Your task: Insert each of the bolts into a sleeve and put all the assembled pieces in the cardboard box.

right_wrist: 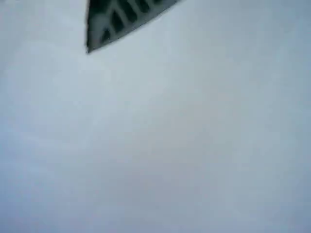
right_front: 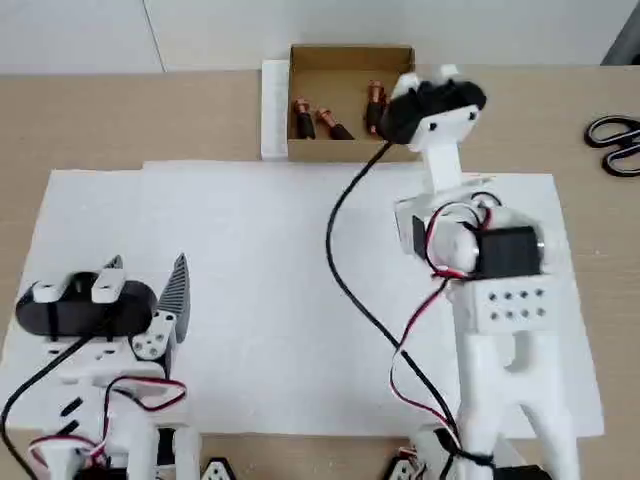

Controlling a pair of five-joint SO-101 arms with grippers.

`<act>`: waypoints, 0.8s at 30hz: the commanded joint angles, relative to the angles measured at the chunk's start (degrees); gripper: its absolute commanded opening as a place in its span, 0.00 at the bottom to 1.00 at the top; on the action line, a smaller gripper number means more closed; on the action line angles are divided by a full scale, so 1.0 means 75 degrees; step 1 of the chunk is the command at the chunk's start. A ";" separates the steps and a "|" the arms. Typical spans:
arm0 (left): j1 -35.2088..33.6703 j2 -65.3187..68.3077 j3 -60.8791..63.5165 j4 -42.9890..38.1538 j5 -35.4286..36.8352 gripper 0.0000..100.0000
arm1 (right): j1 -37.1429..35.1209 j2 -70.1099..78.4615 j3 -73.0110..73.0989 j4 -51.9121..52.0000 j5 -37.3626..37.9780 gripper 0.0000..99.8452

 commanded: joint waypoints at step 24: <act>0.1524 -0.0082 0.3722 -0.0445 0.0012 0.23 | 0.0674 -0.0205 0.5333 -0.3475 -0.0094 0.14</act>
